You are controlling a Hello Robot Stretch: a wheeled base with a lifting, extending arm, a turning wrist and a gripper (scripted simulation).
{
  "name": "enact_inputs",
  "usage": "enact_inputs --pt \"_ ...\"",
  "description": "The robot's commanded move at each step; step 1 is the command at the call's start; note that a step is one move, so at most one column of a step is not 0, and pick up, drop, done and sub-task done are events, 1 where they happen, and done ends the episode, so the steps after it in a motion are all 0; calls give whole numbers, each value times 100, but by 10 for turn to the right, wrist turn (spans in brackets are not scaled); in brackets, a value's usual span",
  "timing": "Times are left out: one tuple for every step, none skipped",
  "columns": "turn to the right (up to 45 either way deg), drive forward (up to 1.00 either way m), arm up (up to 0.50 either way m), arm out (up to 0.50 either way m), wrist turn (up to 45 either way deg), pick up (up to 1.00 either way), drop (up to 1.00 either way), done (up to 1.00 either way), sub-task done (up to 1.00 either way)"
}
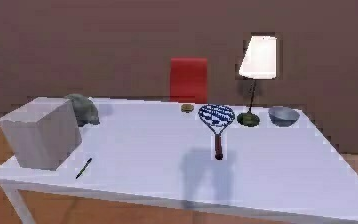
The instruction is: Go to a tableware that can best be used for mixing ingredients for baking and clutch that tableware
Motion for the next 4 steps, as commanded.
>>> enact_inputs --pt "-450 0 0 0 0 0 0 0 0" --pt "-150 0 0 0 0 0 0 0 0" --pt "450 0 0 0 0 0 0 0 0" --pt "450 0 0 0 0 0 0 0 0"
